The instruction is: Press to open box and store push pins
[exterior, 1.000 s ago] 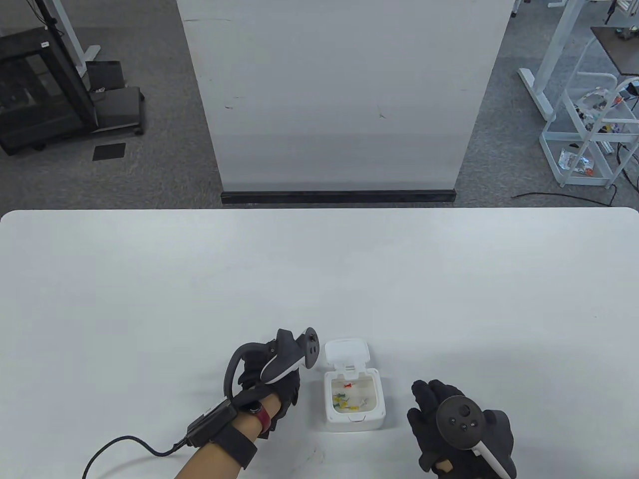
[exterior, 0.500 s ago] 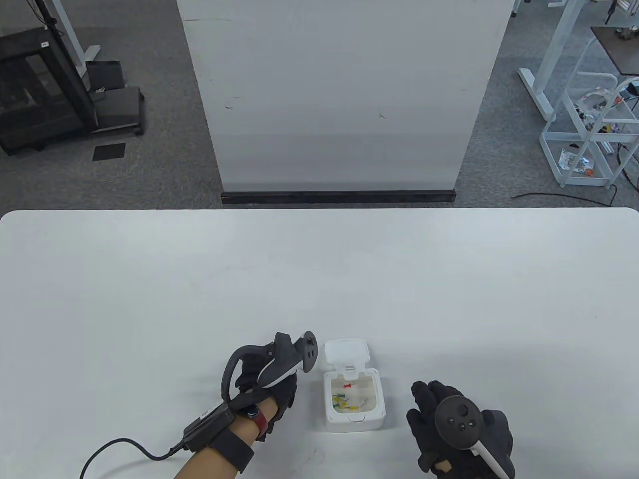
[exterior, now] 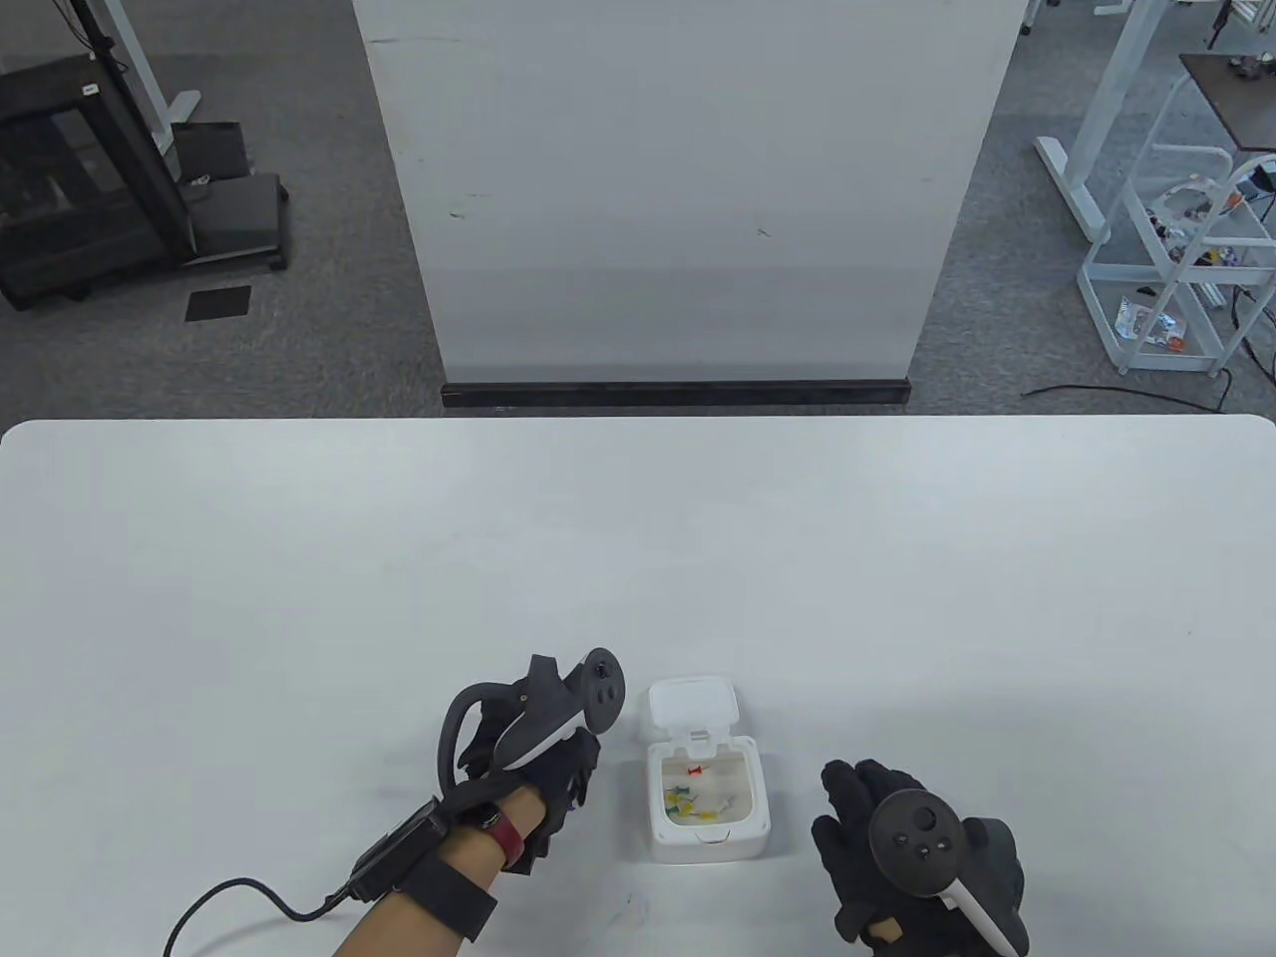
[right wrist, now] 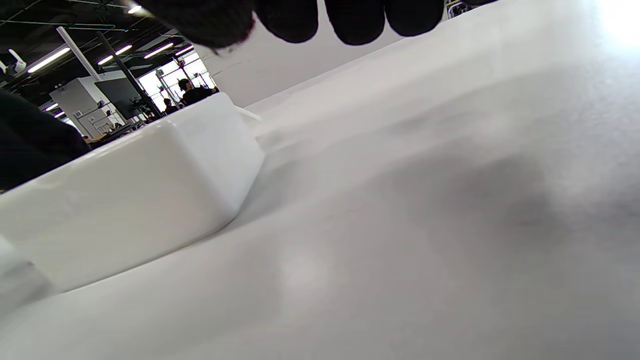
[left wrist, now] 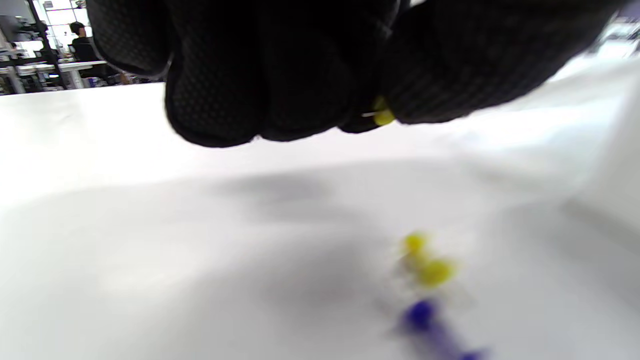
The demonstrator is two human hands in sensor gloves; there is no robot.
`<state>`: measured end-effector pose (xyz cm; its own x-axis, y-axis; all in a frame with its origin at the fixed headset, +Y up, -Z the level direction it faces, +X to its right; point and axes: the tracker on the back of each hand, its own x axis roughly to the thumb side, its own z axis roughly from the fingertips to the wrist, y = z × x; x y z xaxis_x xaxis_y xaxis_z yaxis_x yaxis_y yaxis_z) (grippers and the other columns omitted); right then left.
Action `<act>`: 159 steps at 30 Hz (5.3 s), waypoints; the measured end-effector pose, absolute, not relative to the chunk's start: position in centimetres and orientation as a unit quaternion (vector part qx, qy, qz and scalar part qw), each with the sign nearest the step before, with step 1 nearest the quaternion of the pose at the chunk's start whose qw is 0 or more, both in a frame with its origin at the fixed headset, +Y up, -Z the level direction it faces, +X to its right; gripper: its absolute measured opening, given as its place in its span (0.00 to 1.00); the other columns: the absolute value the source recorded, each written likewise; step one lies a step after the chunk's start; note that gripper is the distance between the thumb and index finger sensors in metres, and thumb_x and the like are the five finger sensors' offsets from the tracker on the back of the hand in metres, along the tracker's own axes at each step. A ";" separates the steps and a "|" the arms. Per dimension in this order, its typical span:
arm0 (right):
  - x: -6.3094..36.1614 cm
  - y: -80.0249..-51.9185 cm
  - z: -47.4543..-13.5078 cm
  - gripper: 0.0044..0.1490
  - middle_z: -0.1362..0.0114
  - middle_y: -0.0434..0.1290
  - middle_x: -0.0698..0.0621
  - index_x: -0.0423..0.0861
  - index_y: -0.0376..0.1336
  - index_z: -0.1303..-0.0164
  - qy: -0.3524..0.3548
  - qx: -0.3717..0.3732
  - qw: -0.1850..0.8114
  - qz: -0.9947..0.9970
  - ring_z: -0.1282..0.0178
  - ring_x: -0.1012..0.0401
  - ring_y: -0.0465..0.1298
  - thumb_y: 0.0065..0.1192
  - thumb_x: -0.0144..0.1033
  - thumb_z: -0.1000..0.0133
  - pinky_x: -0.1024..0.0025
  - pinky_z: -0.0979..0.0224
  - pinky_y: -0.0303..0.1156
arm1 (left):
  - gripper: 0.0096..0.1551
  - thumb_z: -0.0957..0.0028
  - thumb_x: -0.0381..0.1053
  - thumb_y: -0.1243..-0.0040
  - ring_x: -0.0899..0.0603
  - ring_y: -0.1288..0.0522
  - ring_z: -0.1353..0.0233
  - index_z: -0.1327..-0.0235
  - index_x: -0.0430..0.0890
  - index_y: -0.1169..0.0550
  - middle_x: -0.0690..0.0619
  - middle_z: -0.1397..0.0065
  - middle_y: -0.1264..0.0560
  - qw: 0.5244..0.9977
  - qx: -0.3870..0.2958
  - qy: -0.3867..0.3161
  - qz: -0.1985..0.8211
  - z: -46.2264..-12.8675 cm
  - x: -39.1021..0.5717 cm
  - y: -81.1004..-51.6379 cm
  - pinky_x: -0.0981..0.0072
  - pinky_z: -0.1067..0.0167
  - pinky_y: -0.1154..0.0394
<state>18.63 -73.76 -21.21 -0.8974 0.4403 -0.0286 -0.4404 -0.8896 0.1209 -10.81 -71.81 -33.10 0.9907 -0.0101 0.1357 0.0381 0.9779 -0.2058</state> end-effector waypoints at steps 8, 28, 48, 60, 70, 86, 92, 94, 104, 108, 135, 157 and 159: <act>18.6 -73.8 -21.2 0.38 0.18 0.54 0.49 0.55 0.51 0.23 0.060 0.000 0.224 0.973 0.18 0.43 0.54 0.57 0.53 0.43 0.39 0.19 0.52 | 0.23 0.57 0.58 0.32 0.38 0.20 0.44 0.53 0.49 0.17 0.50 0.49 0.17 0.979 -0.065 -0.193 0.018 -29.5 -3.2 -69.1 0.39 0.30 0.33; 18.7 -73.8 -21.2 0.38 0.18 0.54 0.49 0.55 0.51 0.23 0.061 0.000 0.230 0.971 0.18 0.43 0.54 0.57 0.53 0.43 0.39 0.19 0.52 | 0.22 0.55 0.60 0.33 0.38 0.20 0.44 0.55 0.49 0.15 0.50 0.51 0.16 0.986 -0.066 -0.149 0.025 -30.6 -6.3 -69.1 0.38 0.30 0.34; 18.7 -73.8 -21.1 0.38 0.18 0.54 0.49 0.55 0.51 0.23 0.059 -0.002 0.229 0.972 0.18 0.43 0.54 0.56 0.53 0.43 0.39 0.19 0.52 | 0.24 0.55 0.62 0.31 0.37 0.21 0.42 0.54 0.49 0.15 0.49 0.48 0.17 0.980 -0.174 -0.041 -0.084 -32.4 -10.8 -75.0 0.38 0.29 0.35; 18.7 -73.9 -21.2 0.38 0.18 0.54 0.49 0.55 0.51 0.23 0.066 -0.002 0.231 0.971 0.18 0.43 0.54 0.56 0.54 0.43 0.39 0.19 0.52 | 0.23 0.55 0.59 0.32 0.37 0.21 0.41 0.52 0.48 0.17 0.49 0.47 0.18 0.979 -0.147 -0.033 -0.136 -32.0 -9.4 -75.3 0.37 0.29 0.35; 18.6 -73.9 -21.2 0.38 0.18 0.54 0.49 0.55 0.51 0.23 0.066 -0.001 0.231 0.971 0.18 0.43 0.54 0.56 0.54 0.43 0.39 0.19 0.52 | 0.23 0.58 0.59 0.31 0.38 0.20 0.43 0.55 0.48 0.16 0.49 0.49 0.17 0.986 -0.146 -0.038 -0.074 -32.4 -10.8 -75.3 0.38 0.30 0.33; 18.7 -73.9 -21.2 0.39 0.18 0.55 0.49 0.54 0.51 0.23 0.067 -0.006 0.231 0.971 0.18 0.43 0.54 0.56 0.54 0.43 0.39 0.19 0.52 | 0.22 0.58 0.59 0.31 0.38 0.20 0.43 0.56 0.49 0.16 0.50 0.49 0.17 0.985 -0.075 -0.151 0.036 -29.7 -5.3 -69.4 0.38 0.30 0.33; 18.7 -73.9 -21.2 0.39 0.18 0.54 0.49 0.54 0.51 0.23 0.067 -0.005 0.231 0.971 0.18 0.43 0.54 0.56 0.54 0.43 0.39 0.19 0.52 | 0.22 0.58 0.59 0.31 0.38 0.20 0.43 0.55 0.49 0.16 0.50 0.49 0.17 0.981 -0.076 -0.179 0.022 -29.4 -2.4 -69.6 0.38 0.30 0.33; 18.7 -73.9 -21.2 0.39 0.18 0.54 0.49 0.54 0.51 0.23 0.068 -0.004 0.233 0.970 0.18 0.43 0.54 0.56 0.54 0.43 0.39 0.19 0.52 | 0.22 0.57 0.59 0.31 0.38 0.20 0.43 0.55 0.49 0.16 0.50 0.49 0.17 0.979 -0.074 -0.189 0.019 -29.2 -1.3 -69.9 0.38 0.30 0.33; 18.7 -73.9 -21.2 0.39 0.18 0.54 0.49 0.55 0.51 0.23 0.068 -0.002 0.236 0.969 0.18 0.43 0.54 0.56 0.53 0.43 0.39 0.19 0.52 | 0.21 0.57 0.58 0.30 0.38 0.20 0.44 0.55 0.49 0.16 0.50 0.50 0.17 0.976 -0.042 -0.207 0.048 -29.2 -0.4 -70.0 0.38 0.30 0.33; 18.7 -73.9 -21.2 0.39 0.18 0.54 0.49 0.55 0.51 0.23 0.068 -0.002 0.236 0.969 0.18 0.43 0.54 0.56 0.54 0.43 0.39 0.19 0.52 | 0.21 0.57 0.58 0.30 0.39 0.20 0.44 0.56 0.49 0.15 0.50 0.50 0.16 0.976 -0.051 -0.203 0.056 -29.5 -1.4 -69.9 0.38 0.30 0.33; 18.5 -74.1 -21.2 0.38 0.18 0.55 0.49 0.55 0.51 0.23 0.076 -0.007 0.225 0.971 0.18 0.43 0.54 0.56 0.53 0.43 0.39 0.19 0.52 | 0.25 0.57 0.54 0.27 0.38 0.19 0.42 0.47 0.49 0.17 0.50 0.45 0.17 0.988 -0.084 -0.125 -0.034 -29.7 -13.7 -73.4 0.39 0.30 0.33; 18.5 -74.1 -21.3 0.38 0.18 0.55 0.49 0.54 0.51 0.23 0.083 -0.006 0.227 0.970 0.18 0.43 0.54 0.56 0.53 0.43 0.39 0.19 0.52 | 0.21 0.56 0.54 0.30 0.39 0.19 0.44 0.52 0.48 0.16 0.50 0.50 0.16 0.990 -0.080 -0.118 -0.018 -30.3 -13.5 -74.4 0.39 0.30 0.32; 18.5 -74.1 -21.3 0.39 0.18 0.54 0.49 0.55 0.51 0.23 0.084 -0.006 0.228 0.970 0.18 0.43 0.54 0.56 0.53 0.43 0.39 0.19 0.52 | 0.21 0.55 0.54 0.30 0.39 0.19 0.44 0.52 0.48 0.16 0.50 0.50 0.16 0.990 -0.070 -0.124 0.006 -30.1 -13.1 -73.6 0.39 0.31 0.32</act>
<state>18.50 -74.14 -21.34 -0.8961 0.4412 -0.0492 -0.4431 -0.8820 0.1607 -13.09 -73.59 -30.08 0.9689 0.0288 0.2456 0.0060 0.9901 -0.1401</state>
